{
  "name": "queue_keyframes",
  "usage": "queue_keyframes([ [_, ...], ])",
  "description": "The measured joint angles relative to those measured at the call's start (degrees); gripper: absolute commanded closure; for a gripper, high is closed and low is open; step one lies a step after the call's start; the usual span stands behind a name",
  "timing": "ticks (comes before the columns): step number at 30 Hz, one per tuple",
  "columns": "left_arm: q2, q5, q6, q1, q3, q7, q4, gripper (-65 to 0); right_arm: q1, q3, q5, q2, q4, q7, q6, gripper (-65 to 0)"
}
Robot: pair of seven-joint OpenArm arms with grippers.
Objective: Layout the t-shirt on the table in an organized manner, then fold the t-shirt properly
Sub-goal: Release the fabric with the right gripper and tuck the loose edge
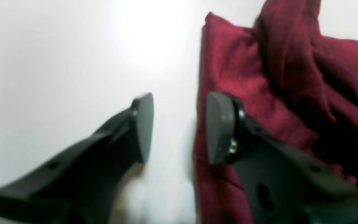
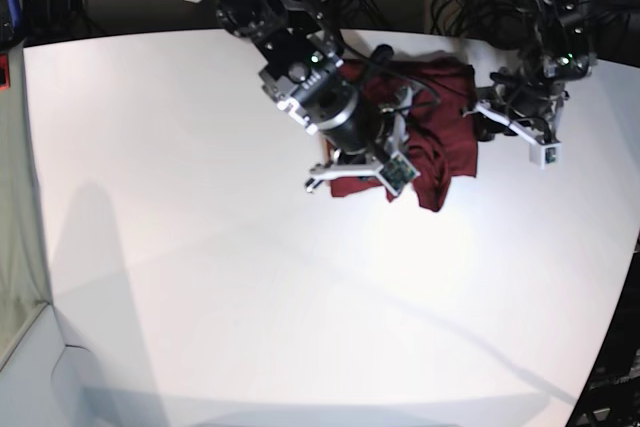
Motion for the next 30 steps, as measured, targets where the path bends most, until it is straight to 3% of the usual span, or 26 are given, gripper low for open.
queue_keyframes([
  [5, 0.0, -0.5, 0.0, 0.2, 0.0, 0.2, 0.8, -27.1, -1.3, -4.3, 0.1, -0.1, 1.1, -0.1, 0.9, 0.0],
  [9, -0.5, -5.1, 0.0, 0.4, -0.2, 0.2, 4.1, -27.4, -1.2, -6.4, 0.1, -0.1, 1.1, 0.0, 0.9, 0.0],
  [19, -2.0, -5.8, 0.0, 0.6, -10.4, 0.2, 5.8, -27.5, -2.0, -7.5, 0.1, 0.2, 1.7, 0.0, 0.9, 0.0],
  [24, -6.0, -5.9, -0.1, 0.3, -13.7, 0.3, 2.6, -27.5, -1.8, -12.6, 0.1, 0.9, 3.3, 0.3, 0.9, 0.0],
  [30, -8.0, -6.0, 0.0, 0.2, -18.5, 0.2, 1.3, -27.5, -0.2, -18.5, 0.9, 2.8, 2.9, 3.0, 0.7, 0.0],
])
